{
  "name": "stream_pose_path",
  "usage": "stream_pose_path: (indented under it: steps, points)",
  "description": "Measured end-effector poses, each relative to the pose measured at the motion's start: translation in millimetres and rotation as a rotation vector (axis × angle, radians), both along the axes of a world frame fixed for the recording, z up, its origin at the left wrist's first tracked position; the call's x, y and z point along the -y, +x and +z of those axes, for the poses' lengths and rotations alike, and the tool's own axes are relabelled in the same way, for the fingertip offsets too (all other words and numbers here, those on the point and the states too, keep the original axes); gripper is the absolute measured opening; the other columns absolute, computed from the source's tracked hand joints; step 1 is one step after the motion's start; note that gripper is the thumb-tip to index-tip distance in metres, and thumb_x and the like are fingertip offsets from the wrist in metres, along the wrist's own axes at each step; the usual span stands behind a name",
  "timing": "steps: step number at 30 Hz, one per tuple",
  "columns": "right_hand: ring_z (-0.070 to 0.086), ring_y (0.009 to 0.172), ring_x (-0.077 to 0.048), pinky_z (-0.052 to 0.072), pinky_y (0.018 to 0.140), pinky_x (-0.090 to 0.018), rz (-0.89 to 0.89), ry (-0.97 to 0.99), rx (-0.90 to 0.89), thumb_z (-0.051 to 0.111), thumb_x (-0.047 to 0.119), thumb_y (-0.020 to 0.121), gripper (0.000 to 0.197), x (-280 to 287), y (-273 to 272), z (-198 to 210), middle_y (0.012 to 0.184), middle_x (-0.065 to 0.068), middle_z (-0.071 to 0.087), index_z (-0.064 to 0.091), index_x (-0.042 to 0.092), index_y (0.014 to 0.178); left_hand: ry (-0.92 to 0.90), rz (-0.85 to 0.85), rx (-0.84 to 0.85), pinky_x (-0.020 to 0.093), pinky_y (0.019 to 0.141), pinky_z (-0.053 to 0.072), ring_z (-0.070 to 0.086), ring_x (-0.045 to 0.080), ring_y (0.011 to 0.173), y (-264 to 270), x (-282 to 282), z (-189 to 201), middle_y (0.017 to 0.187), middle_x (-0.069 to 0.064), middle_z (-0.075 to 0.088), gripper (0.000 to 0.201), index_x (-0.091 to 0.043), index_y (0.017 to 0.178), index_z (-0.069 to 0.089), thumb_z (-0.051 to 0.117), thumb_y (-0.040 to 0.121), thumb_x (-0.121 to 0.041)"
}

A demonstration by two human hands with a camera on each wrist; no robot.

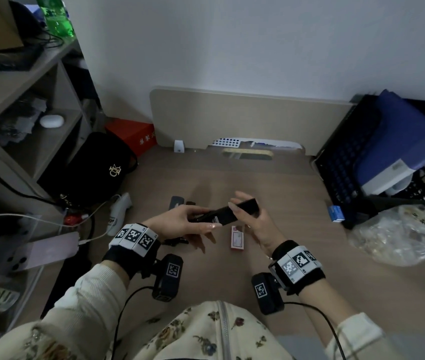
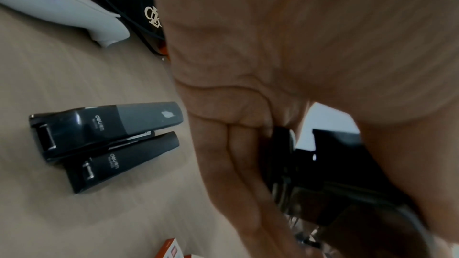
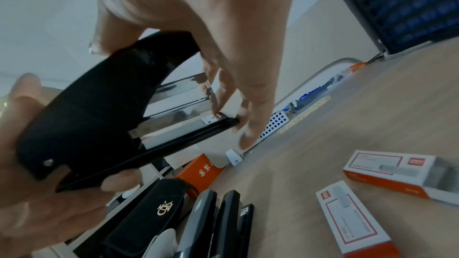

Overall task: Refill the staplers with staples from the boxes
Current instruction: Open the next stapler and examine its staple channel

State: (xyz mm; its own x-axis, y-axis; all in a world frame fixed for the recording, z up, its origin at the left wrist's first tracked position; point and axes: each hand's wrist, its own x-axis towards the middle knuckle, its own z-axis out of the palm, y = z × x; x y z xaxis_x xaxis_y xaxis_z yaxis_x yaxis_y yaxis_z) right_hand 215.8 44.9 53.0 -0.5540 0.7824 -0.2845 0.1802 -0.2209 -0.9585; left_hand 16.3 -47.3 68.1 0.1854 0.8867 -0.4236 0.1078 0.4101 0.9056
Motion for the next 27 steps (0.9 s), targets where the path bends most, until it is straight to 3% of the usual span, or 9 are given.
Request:
stream_pose_path:
  steps: [2,4,8,11,15,20,27]
  points:
    - [0.061,0.111,-0.021,0.049,0.095,-0.044,-0.023,-0.019,0.014,0.080,0.065,0.051,0.071,4.1,-0.6,2.1,0.108,-0.001,0.069,0.066,0.025,0.109,-0.011,0.038,0.046,0.038,0.074,0.057,0.070,0.029,0.072,-0.4,2.1,-1.7,0.099,0.020,0.073,0.049,-0.019,0.131,0.053,0.068,0.086,-0.033]
    - [0.066,0.101,-0.017,0.052,0.089,-0.039,-0.046,-0.018,0.006,0.077,0.066,0.054,0.065,9.2,-0.8,5.3,0.100,-0.002,0.073,0.070,0.021,0.101,-0.012,0.137,0.114,0.038,0.071,0.055,0.068,0.030,0.070,-0.2,4.9,-5.3,0.097,0.023,0.072,0.050,-0.013,0.127,0.055,0.066,0.086,-0.038]
    - [0.068,0.088,-0.006,0.048,0.080,-0.026,-0.061,-0.048,-0.037,0.069,0.060,0.064,0.046,17.5,1.7,9.0,0.092,0.005,0.074,0.073,0.027,0.096,0.013,0.266,0.219,0.035,0.067,0.052,0.068,0.030,0.066,6.1,10.9,-12.7,0.097,0.029,0.070,0.045,-0.012,0.119,0.061,0.055,0.087,-0.043]
    - [0.069,0.088,-0.008,0.046,0.078,-0.026,-0.098,-0.075,-0.087,0.068,0.051,0.070,0.036,20.4,0.7,11.0,0.093,0.004,0.075,0.072,0.027,0.095,0.062,0.292,0.239,0.034,0.065,0.052,0.067,0.029,0.062,11.0,13.6,-16.0,0.096,0.030,0.070,0.045,-0.009,0.119,0.061,0.054,0.089,-0.041]
    - [0.068,0.078,-0.004,0.046,0.077,-0.027,-0.121,-0.059,-0.105,0.066,0.053,0.070,0.034,20.0,1.8,15.8,0.086,0.006,0.074,0.073,0.027,0.090,0.142,0.306,0.294,0.028,0.056,0.051,0.066,0.029,0.056,11.8,14.8,-10.3,0.095,0.034,0.069,0.043,-0.007,0.114,0.064,0.056,0.084,-0.037]
    - [0.069,0.091,-0.011,0.048,0.084,-0.028,-0.131,-0.047,-0.105,0.066,0.054,0.072,0.035,20.7,1.1,21.8,0.095,0.000,0.074,0.072,0.025,0.089,0.156,0.228,0.346,0.031,0.061,0.051,0.069,0.029,0.062,9.0,17.5,-6.6,0.099,0.034,0.068,0.043,-0.014,0.113,0.067,0.053,0.079,-0.037]
    - [0.067,0.096,-0.004,0.047,0.079,-0.018,-0.110,-0.010,-0.146,0.063,0.049,0.074,0.023,23.3,0.0,29.4,0.096,0.009,0.074,0.073,0.034,0.088,0.184,0.201,0.314,0.030,0.061,0.053,0.071,0.033,0.068,6.7,17.6,-1.0,0.099,0.033,0.069,0.050,-0.007,0.117,0.062,0.051,0.076,-0.034]
